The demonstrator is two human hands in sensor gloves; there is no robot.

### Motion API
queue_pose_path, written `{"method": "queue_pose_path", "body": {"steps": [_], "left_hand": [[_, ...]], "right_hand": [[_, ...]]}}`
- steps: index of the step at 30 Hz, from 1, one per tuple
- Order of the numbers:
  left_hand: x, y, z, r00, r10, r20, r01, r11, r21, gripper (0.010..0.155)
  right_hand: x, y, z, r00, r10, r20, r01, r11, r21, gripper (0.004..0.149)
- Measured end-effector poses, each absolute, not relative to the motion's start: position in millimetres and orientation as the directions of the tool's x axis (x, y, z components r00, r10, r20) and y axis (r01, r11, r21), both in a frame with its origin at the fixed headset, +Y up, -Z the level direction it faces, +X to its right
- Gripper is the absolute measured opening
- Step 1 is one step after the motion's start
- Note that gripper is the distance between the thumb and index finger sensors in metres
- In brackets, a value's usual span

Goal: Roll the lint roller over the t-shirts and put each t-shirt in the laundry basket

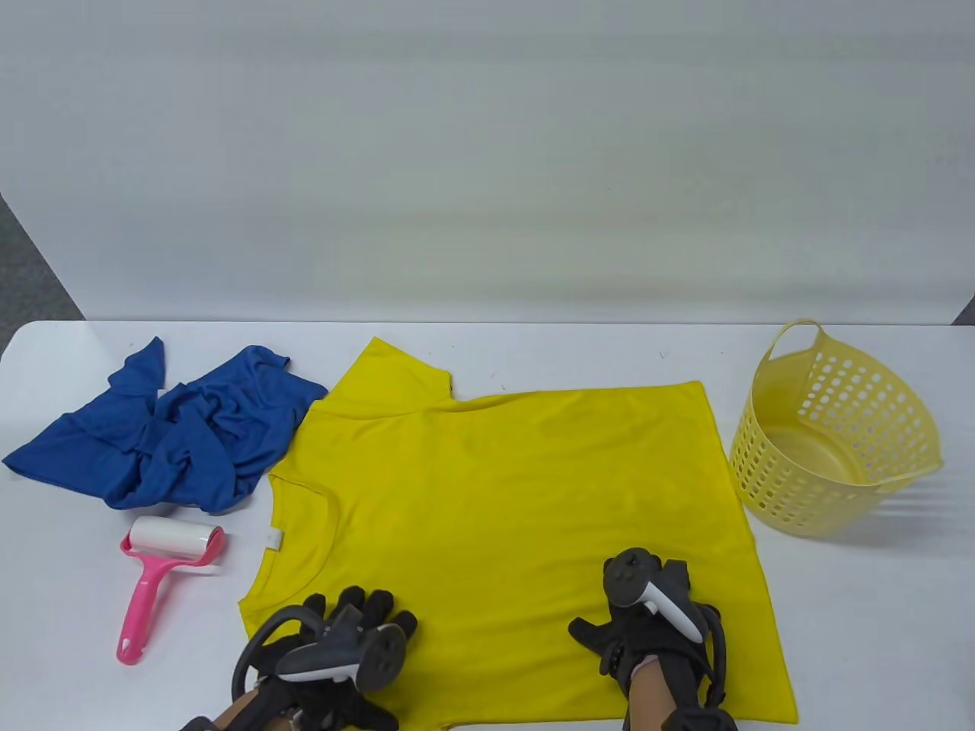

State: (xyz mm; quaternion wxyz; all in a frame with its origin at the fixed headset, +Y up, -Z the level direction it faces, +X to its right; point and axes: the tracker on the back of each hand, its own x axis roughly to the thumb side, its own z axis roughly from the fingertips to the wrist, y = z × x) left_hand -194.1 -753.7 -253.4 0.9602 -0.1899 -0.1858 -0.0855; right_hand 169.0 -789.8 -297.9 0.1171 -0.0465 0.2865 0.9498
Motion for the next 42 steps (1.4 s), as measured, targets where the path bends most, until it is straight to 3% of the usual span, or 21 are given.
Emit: {"method": "queue_pose_path", "body": {"steps": [2, 4, 7, 10, 13, 15, 17, 25, 28, 31, 33, 37, 42], "left_hand": [[-228.1, -734.5, -266.8, 0.979, -0.110, 0.172, 0.144, 0.969, -0.201, 0.087], [-267.2, -723.6, -277.8, 0.981, -0.165, -0.105, 0.157, 0.984, -0.083, 0.083], [-331.0, -728.2, -286.7, 0.876, -0.251, -0.411, 0.175, 0.961, -0.214, 0.087], [-374.6, -745.1, -286.6, 0.804, -0.230, -0.548, 0.021, 0.932, -0.361, 0.089], [-395.9, -761.0, -285.7, 0.782, -0.182, -0.596, -0.112, 0.899, -0.422, 0.091], [-396.1, -765.4, -287.9, 0.778, -0.210, -0.592, -0.083, 0.900, -0.428, 0.088], [-391.8, -760.7, -290.0, 0.781, -0.254, -0.571, 0.017, 0.922, -0.387, 0.080], [-363.9, -710.0, -277.5, 0.883, 0.011, -0.469, -0.041, 0.998, -0.053, 0.066], [-337.2, -690.0, -265.9, 0.939, 0.195, -0.283, -0.184, 0.981, 0.065, 0.064], [-300.4, -685.7, -259.1, 0.952, 0.286, -0.105, -0.283, 0.958, 0.041, 0.064], [-276.2, -688.6, -256.2, 0.967, 0.250, -0.042, -0.251, 0.968, -0.011, 0.064], [-229.0, -708.4, -258.4, 0.999, 0.006, 0.054, -0.002, 0.997, -0.083, 0.063], [-200.5, -729.9, -311.6, 0.990, -0.139, -0.006, 0.136, 0.977, -0.165, 0.063]], "right_hand": [[164.8, -784.4, -299.8, -0.969, 0.222, -0.107, -0.246, -0.861, 0.446, 0.084], [164.9, -782.4, -303.3, -0.965, 0.241, -0.106, -0.262, -0.916, 0.305, 0.082], [173.5, -785.3, -309.4, -0.961, 0.210, -0.180, -0.258, -0.915, 0.309, 0.082], [184.9, -793.8, -311.2, -0.949, 0.217, -0.230, -0.293, -0.876, 0.383, 0.082], [198.0, -808.4, -309.1, -0.934, 0.226, -0.276, -0.337, -0.815, 0.472, 0.081], [201.6, -811.2, -307.3, -0.904, 0.306, -0.298, -0.418, -0.773, 0.477, 0.081], [202.4, -811.3, -308.2, -0.910, 0.296, -0.291, -0.406, -0.782, 0.473, 0.080], [200.5, -811.7, -308.4, -0.917, 0.276, -0.288, -0.389, -0.782, 0.488, 0.081], [200.1, -810.8, -307.9, -0.916, 0.282, -0.286, -0.392, -0.780, 0.488, 0.081], [199.8, -810.7, -307.8, -0.916, 0.285, -0.284, -0.394, -0.779, 0.488, 0.081], [199.7, -810.7, -307.7, -0.915, 0.287, -0.283, -0.394, -0.778, 0.489, 0.081], [199.0, -810.1, -307.8, -0.915, 0.289, -0.281, -0.395, -0.777, 0.489, 0.081], [198.2, -810.3, -308.7, -0.913, 0.288, -0.288, -0.401, -0.765, 0.504, 0.081]]}}
